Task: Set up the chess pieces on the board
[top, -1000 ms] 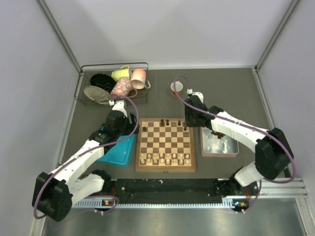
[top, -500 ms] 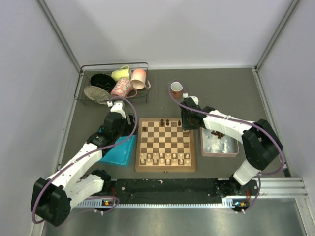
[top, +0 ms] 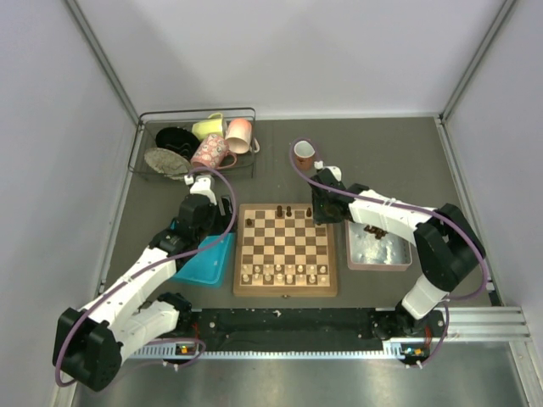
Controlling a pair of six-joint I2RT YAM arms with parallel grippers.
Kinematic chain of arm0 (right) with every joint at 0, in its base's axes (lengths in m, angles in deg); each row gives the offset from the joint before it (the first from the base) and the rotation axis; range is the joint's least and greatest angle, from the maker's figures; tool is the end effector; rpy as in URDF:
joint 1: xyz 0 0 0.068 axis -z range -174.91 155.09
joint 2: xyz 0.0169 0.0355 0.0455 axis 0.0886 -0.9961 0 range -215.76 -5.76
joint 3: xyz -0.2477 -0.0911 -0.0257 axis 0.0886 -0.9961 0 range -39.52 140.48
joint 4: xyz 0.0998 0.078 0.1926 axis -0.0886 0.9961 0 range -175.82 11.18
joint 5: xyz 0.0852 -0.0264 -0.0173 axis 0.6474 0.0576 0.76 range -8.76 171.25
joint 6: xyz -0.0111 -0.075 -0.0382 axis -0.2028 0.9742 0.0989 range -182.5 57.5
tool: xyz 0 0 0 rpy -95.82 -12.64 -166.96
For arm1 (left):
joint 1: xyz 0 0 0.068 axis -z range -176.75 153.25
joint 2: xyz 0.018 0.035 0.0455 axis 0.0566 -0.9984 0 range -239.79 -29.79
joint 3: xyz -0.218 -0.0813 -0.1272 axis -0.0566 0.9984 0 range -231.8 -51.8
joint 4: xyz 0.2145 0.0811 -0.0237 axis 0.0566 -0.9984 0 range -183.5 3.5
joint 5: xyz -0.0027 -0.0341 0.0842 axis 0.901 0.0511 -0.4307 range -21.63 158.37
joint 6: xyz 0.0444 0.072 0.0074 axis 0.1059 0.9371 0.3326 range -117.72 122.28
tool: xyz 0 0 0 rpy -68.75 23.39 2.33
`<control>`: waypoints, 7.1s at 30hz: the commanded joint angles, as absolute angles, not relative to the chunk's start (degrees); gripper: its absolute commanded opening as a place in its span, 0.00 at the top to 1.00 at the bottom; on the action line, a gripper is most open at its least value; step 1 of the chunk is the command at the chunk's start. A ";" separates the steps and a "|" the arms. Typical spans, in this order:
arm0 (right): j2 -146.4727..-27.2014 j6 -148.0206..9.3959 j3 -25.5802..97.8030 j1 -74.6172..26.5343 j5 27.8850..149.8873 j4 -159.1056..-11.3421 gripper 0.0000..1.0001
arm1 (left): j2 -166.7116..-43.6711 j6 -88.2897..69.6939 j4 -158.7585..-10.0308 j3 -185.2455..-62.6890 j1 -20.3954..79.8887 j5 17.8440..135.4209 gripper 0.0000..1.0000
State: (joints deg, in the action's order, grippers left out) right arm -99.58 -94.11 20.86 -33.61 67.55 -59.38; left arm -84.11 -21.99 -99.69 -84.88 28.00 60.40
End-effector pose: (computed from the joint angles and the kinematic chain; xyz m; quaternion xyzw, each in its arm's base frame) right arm 0.2609 0.1864 0.1757 -0.0283 0.9588 0.0544 0.2773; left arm 0.1965 -0.0792 0.2171 -0.0287 0.8827 -0.1370 0.4486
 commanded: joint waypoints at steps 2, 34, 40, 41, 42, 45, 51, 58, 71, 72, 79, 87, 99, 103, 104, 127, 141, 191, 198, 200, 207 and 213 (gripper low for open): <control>-99.71 -94.31 21.91 -33.06 66.13 -60.68 0.63 | -82.96 -21.45 -97.57 -84.41 28.12 59.76 0.19; -98.83 -92.91 22.35 -33.06 67.53 -60.24 0.64 | -82.78 -21.36 -97.75 -84.49 28.12 59.67 0.20; -93.31 -92.64 23.05 -33.06 68.94 -60.07 0.63 | -83.13 -21.01 -97.66 -85.37 28.12 59.84 0.20; -92.34 -92.56 22.97 -33.06 68.85 -59.81 0.63 | -83.66 -20.92 -98.27 -85.81 28.12 60.02 0.20; -90.94 -92.64 22.97 -33.06 68.42 -59.02 0.63 | -84.36 -21.27 -98.80 -86.25 28.21 60.20 0.20; -85.58 -92.64 22.44 -33.15 67.45 -57.44 0.63 | -87.35 -21.27 -98.02 -87.83 29.35 60.11 0.20; -74.41 -92.21 21.04 -33.06 66.13 -54.18 0.61 | -98.58 -20.92 -97.66 -93.70 33.83 57.57 0.21; -66.14 -92.64 18.67 -33.06 64.90 -50.84 0.60 | -107.47 -20.22 -97.05 -98.55 34.98 56.24 0.30; -62.27 -92.64 17.43 -32.71 60.06 -48.47 0.60 | -115.04 -20.48 -97.84 -102.34 36.21 55.37 0.49; -62.27 -92.64 17.43 -32.71 60.15 -48.47 0.60 | -115.13 -20.48 -98.01 -102.25 36.38 55.28 0.49; -62.36 -92.73 17.25 -32.53 60.06 -48.47 0.60 | -115.65 -20.83 -98.54 -101.98 37.00 54.66 0.66; -62.53 -92.64 17.34 -32.53 60.24 -48.46 0.60 | -116.62 -21.01 -99.77 -102.42 37.70 53.25 0.65; -62.62 -92.73 16.90 -32.44 60.24 -48.47 0.60 | -116.45 -20.57 -100.12 -102.77 38.40 52.81 0.82; -62.10 -92.82 16.64 -32.44 59.98 -48.55 0.60 | -115.57 -20.39 -101.26 -103.65 39.63 52.82 0.92; -61.66 -92.73 16.64 -32.44 59.89 -48.38 0.60 | -115.31 -20.39 -101.44 -103.91 40.24 52.90 0.94; -55.68 -93.17 16.90 -32.36 57.60 -43.72 0.60 | -135.07 -31.56 -106.27 -127.99 58.44 46.14 0.93; -56.20 -93.26 16.64 -32.09 57.51 -43.54 0.59 | -135.78 -31.99 -108.56 -127.03 59.76 45.52 0.67; -98.13 -92.38 26.48 -39.47 75.62 -60.59 0.63 | -78.13 -26.63 -101.97 -88.45 33.22 51.85 0.58; -100.41 -92.12 27.01 -39.74 74.92 -60.59 0.66 | -77.60 -26.72 -101.70 -87.75 33.13 52.02 0.58; -100.94 -92.20 27.10 -39.65 74.83 -60.77 0.67 | -77.51 -26.72 -101.79 -87.75 33.13 52.11 0.58; -101.73 -92.29 27.28 -39.65 74.13 -60.95 0.72 | -77.51 -26.72 -101.53 -87.57 33.13 52.46 0.58; -101.91 -92.20 27.01 -39.74 73.25 -60.86 0.75 | -77.07 -26.63 -101.44 -87.13 33.13 52.55 0.58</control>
State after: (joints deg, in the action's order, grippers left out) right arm -101.85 -92.52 24.42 -39.12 74.85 -59.60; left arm -78.32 -27.35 -104.45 -87.72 33.38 52.32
